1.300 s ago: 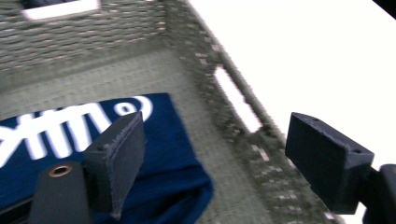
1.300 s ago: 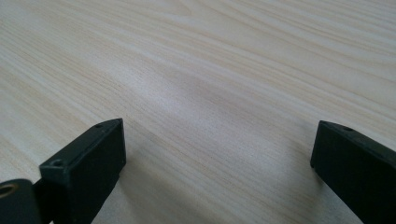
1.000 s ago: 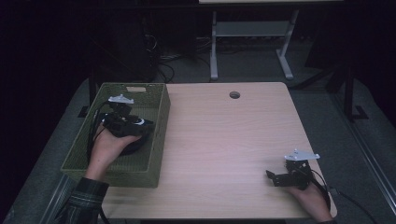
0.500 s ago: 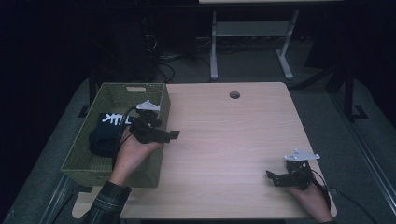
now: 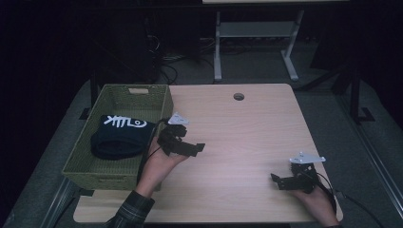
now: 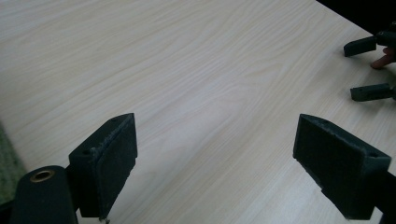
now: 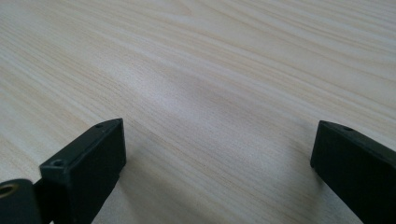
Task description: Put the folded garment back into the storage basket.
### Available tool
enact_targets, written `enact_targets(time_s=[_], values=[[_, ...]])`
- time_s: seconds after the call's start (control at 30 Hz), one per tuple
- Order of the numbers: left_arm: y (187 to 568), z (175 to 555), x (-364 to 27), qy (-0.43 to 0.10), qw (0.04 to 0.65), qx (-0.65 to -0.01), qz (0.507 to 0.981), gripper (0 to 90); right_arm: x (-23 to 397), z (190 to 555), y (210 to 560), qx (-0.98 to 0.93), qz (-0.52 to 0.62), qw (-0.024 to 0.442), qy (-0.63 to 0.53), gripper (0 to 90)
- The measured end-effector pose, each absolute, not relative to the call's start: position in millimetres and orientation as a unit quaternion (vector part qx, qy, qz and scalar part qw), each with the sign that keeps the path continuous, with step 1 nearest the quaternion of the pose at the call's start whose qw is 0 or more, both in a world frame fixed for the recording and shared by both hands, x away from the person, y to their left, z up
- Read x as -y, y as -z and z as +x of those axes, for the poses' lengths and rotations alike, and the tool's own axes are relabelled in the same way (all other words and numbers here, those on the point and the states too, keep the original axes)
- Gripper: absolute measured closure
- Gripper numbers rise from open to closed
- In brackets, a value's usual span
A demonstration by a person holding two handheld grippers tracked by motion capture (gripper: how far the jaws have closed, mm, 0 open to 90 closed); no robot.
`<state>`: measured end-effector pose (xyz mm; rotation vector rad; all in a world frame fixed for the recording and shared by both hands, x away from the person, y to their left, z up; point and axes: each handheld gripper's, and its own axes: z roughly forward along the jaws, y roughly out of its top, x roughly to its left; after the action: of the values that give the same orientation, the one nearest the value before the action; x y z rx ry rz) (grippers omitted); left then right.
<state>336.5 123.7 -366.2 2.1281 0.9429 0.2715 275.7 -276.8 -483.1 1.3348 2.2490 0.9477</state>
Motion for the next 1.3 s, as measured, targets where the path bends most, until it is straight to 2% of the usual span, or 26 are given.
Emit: enact_targets(time_s=[0.37,0.83,1.3], values=[[403.1,325.7,-97.4,-0.106,0.381,-0.347,0.85,13.5,277.0,275.9,483.2,-0.796,0.47,0.18,-0.336,2.9],[454.7,322.9,-84.4,-0.117,0.37,-0.335,0.859,13.4,277.0,276.0,483.2,-0.796,0.47,0.18,-0.335,2.9],[477.1,324.5,-86.4,-0.131,0.369,-0.337,0.856,12.8,276.8,275.9,483.2,-0.795,0.471,0.18,-0.336,2.9]])
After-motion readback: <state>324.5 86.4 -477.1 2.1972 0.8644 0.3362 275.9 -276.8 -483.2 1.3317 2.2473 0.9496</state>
